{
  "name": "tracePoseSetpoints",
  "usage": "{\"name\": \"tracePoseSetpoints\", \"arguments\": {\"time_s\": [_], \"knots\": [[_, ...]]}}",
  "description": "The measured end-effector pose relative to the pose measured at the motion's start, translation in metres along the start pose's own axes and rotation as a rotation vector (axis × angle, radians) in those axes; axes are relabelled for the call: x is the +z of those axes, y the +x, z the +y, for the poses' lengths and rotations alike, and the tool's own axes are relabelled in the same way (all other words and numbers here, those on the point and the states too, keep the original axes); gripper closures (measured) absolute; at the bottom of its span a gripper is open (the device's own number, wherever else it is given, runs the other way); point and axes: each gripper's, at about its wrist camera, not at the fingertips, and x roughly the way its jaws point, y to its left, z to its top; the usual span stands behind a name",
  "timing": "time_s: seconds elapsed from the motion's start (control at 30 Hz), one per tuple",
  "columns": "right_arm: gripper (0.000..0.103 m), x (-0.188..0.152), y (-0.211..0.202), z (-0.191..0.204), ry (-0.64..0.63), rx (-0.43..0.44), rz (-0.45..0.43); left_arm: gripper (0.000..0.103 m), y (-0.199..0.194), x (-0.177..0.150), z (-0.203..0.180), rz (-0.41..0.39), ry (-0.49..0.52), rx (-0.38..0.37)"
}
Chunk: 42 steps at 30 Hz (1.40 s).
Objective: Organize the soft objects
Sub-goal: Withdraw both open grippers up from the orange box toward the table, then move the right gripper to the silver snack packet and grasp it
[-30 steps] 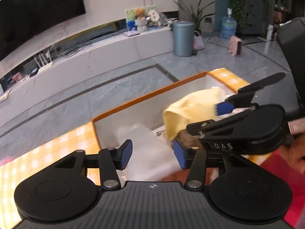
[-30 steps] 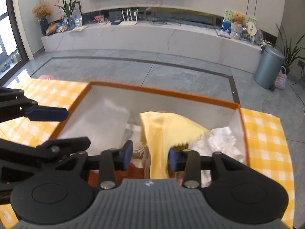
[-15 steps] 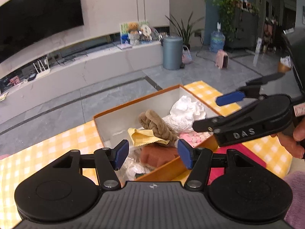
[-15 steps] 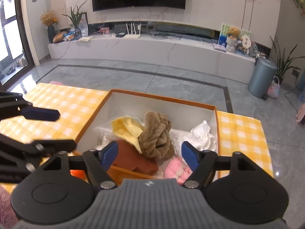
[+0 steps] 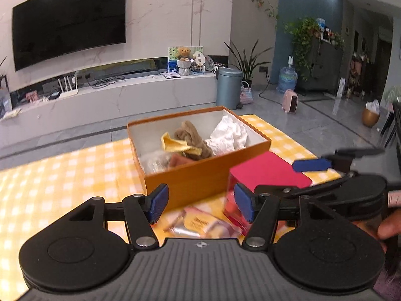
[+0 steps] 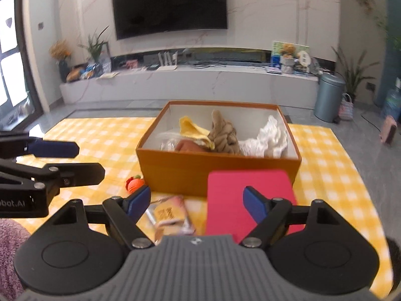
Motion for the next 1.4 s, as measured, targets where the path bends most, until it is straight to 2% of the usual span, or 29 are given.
{"name": "tracePoseSetpoints", "arguments": {"time_s": [0.17, 0.23, 0.47, 0.6, 0.7, 0.9, 1.07, 1.4], "knots": [[0.023, -0.039, -0.008, 0.02, 0.006, -0.052, -0.02, 0.033, -0.01, -0.03, 0.005, 0.014, -0.02, 0.037], [0.024, -0.052, -0.006, 0.026, 0.004, -0.06, -0.015, 0.033, -0.011, -0.041, 0.01, 0.044, -0.029, 0.066], [0.027, -0.083, 0.015, 0.041, 0.002, -0.066, 0.098, 0.034, -0.009, -0.072, 0.026, 0.183, -0.061, 0.087], [0.028, -0.091, 0.026, 0.044, 0.017, -0.054, 0.136, 0.034, -0.011, -0.083, 0.033, 0.209, -0.069, 0.092], [0.04, -0.092, 0.032, 0.048, 0.01, -0.039, 0.142, 0.034, -0.012, -0.089, 0.038, 0.212, -0.07, 0.085], [0.04, -0.079, 0.048, 0.061, 0.002, 0.002, 0.159, 0.036, -0.006, -0.085, 0.047, 0.228, -0.046, 0.072], [0.04, -0.071, 0.063, 0.076, -0.061, -0.028, 0.149, 0.036, 0.001, -0.081, 0.055, 0.242, -0.04, 0.07], [0.04, -0.056, 0.095, 0.081, -0.118, -0.095, 0.124, 0.036, 0.016, -0.078, 0.084, 0.283, -0.105, 0.108]]}}
